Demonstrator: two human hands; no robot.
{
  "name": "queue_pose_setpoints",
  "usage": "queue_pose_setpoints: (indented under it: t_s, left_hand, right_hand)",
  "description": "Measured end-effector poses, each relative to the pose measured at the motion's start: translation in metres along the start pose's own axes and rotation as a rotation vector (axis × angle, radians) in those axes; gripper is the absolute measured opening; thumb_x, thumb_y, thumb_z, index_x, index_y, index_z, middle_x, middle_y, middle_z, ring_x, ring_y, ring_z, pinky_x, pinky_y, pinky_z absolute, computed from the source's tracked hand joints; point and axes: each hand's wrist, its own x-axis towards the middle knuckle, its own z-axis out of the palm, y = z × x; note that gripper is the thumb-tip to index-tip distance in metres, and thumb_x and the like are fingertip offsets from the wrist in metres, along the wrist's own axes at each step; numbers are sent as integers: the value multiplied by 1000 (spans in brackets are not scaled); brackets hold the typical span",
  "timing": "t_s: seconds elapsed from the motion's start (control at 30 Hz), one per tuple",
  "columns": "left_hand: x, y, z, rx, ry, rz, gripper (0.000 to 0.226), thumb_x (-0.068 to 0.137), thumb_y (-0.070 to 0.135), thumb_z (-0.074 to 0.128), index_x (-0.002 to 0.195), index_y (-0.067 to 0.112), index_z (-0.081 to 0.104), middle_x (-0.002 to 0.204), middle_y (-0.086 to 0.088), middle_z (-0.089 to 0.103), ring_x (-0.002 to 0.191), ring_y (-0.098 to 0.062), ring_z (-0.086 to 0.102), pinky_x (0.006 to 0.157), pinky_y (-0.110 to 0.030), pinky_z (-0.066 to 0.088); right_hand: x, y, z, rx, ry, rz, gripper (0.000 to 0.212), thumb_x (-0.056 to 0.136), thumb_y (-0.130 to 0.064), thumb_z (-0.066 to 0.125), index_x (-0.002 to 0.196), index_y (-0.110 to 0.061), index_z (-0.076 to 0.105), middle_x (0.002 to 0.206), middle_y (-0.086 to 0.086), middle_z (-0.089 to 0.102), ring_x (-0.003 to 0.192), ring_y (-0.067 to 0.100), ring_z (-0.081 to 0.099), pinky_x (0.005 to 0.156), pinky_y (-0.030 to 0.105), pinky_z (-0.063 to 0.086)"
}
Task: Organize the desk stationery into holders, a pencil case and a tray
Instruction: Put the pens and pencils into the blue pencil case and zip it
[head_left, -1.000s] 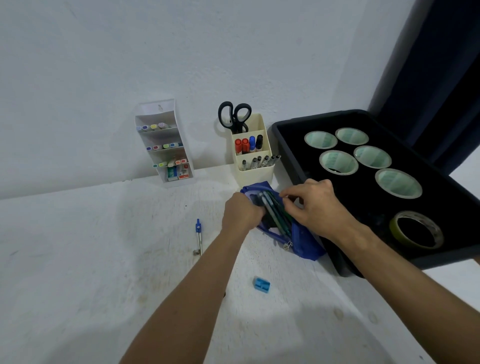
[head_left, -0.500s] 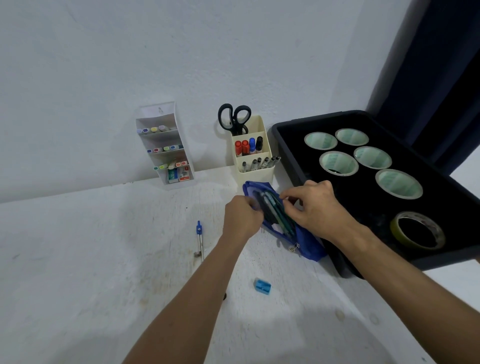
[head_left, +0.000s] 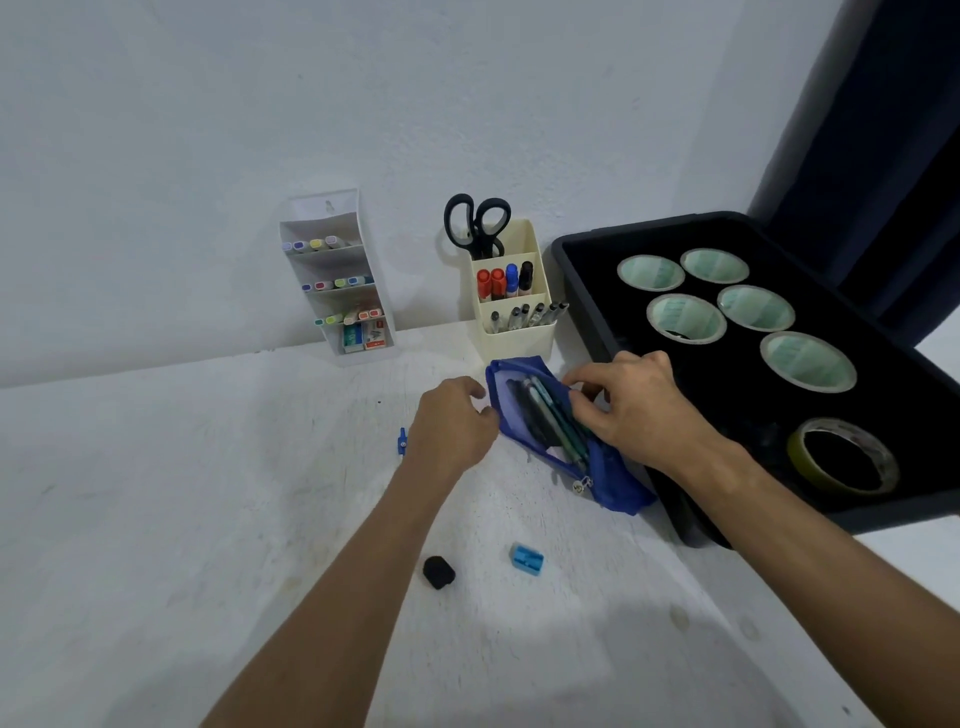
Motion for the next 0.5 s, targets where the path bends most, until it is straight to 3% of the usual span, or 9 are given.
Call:
queue_pose_setpoints:
  t_s: [0.1, 0.17, 0.23, 0.37, 0.5]
  left_hand:
    - [-5, -17, -12, 169, 49, -87, 26, 91, 22, 58, 115, 12, 57, 109, -4, 62, 89, -17, 58, 74, -27, 45]
    - [-6, -31, -17, 257, 50, -128, 11, 90, 18, 55, 96, 9, 55, 92, -2, 56, 76, -14, 50, 64, -26, 40]
    - [-8, -45, -20, 292, 50, -181, 19, 89, 18, 55, 74, 11, 45, 77, 1, 50, 61, -11, 45, 53, -23, 36]
    - [-13, -62, -23, 316, 10, -223, 22, 88, 26, 56, 77, 12, 42, 73, 2, 46, 58, -9, 42, 49, -23, 32]
    - [-13, -71, -22, 294, -22, -243, 32, 87, 19, 57, 64, 15, 36, 65, 2, 42, 54, -9, 39, 46, -23, 29]
  right_hand:
    - [-1, -1, 0, -11, -1, -3, 24, 91, -35, 52, 109, -31, 67, 80, -4, 65, 86, 14, 50, 83, 30, 25]
    - [-1, -2, -1, -20, 1, -8, 24, 91, -35, 52, 109, -30, 67, 80, -4, 65, 85, 14, 50, 83, 30, 25]
    - [-1, -2, -2, -23, -7, -3, 25, 91, -36, 52, 111, -31, 66, 81, -3, 65, 86, 14, 49, 84, 31, 26]
    - [-1, -4, -3, -27, -21, -4, 25, 92, -36, 51, 112, -30, 65, 81, -4, 65, 86, 13, 49, 88, 32, 26]
    - [-1, -6, -5, -50, -26, -9, 25, 93, -34, 51, 112, -28, 65, 81, -4, 66, 86, 12, 48, 88, 33, 25]
